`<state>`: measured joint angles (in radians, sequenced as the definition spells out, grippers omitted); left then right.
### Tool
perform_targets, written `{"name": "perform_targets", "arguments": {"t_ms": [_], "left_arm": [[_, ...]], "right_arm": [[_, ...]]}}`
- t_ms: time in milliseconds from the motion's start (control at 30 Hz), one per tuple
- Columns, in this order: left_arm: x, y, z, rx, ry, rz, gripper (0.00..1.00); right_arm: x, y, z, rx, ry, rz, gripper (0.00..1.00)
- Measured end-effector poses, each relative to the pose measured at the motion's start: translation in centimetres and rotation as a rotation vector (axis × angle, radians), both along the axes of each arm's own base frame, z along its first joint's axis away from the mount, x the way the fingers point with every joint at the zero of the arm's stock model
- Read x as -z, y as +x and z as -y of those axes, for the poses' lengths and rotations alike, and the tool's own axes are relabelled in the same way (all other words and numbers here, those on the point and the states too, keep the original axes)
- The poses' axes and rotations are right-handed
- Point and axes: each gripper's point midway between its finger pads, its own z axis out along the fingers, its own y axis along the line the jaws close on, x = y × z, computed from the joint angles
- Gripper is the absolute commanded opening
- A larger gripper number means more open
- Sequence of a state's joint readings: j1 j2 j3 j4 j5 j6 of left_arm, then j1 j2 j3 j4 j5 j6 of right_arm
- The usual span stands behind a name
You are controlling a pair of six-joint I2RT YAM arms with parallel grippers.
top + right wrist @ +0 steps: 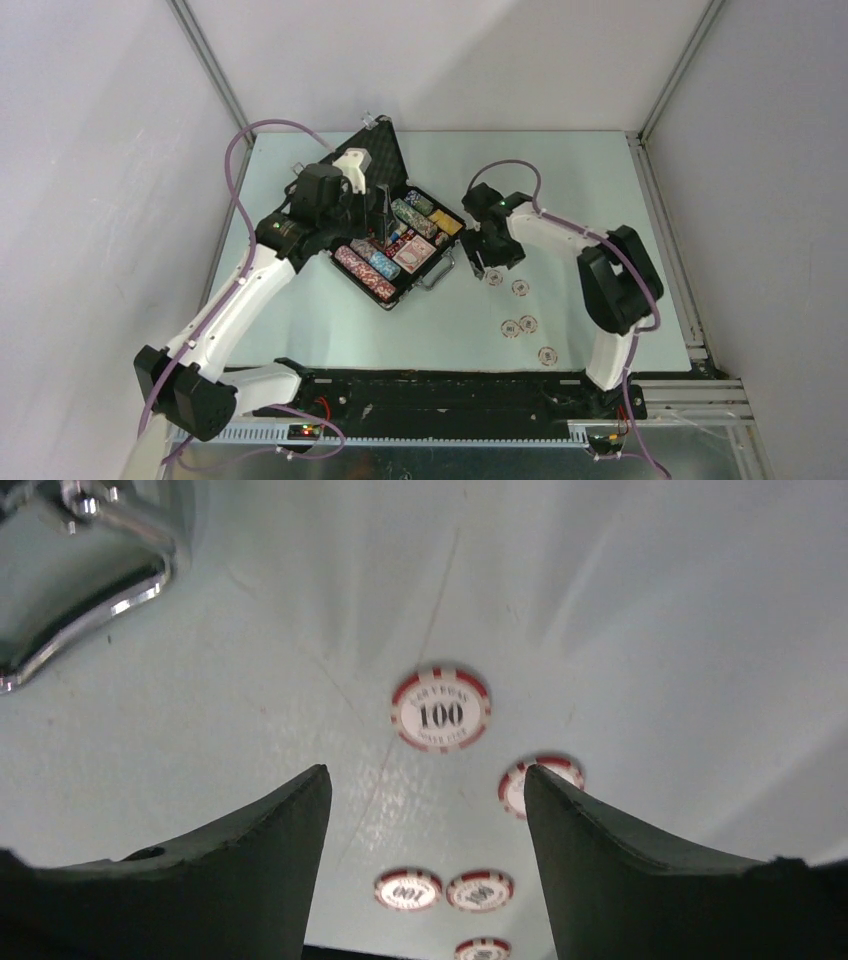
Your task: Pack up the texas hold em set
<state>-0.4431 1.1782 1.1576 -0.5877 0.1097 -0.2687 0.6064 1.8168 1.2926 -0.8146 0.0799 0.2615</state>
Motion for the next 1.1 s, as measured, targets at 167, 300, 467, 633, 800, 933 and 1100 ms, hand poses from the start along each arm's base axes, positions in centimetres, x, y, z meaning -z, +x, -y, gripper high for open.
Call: {"name": "perform_targets", "arguments": {"t_ms": [167, 300, 467, 633, 800, 933, 1100], "left_arm": [[0.1, 0.0, -0.1, 0.007, 0.011, 0.005, 0.9], [0.1, 0.0, -0.1, 0.01, 0.015, 0.007, 0.9], [0.4, 0.2, -0.1, 0.014, 0.027, 0.002, 0.9], [0.8, 0.4, -0.1, 0.012, 0.04, -0.008, 0.9], [0.5, 0.7, 0.0, 0.009, 0.041, -0.004, 0.9], [0.4, 0.9, -0.1, 0.004, 0.044, 0.0, 0.9], [0.6, 0.8, -0.3, 0.0, 0.056, -0.008, 0.9]], "right_arm": [[1.7, 0.8, -0.8, -0.001, -0.022, -0.053, 0.68], [2.5, 0.3, -0.5, 0.003, -0.045, -0.102, 0.63], [3.3, 0.9, -0.2, 0.033, -0.051, -0.128, 0.62], [3.8, 1.2, 0.3, 0.052, -0.057, -0.156, 0.61], [3.9, 1.4, 0.2, 0.049, -0.05, -0.171, 0.58], [3.9, 1.4, 0.0, 0.043, -0.041, -0.18, 0.55], [4.0, 1.3, -0.1, 0.046, -0.039, -0.182, 0.55]]}}
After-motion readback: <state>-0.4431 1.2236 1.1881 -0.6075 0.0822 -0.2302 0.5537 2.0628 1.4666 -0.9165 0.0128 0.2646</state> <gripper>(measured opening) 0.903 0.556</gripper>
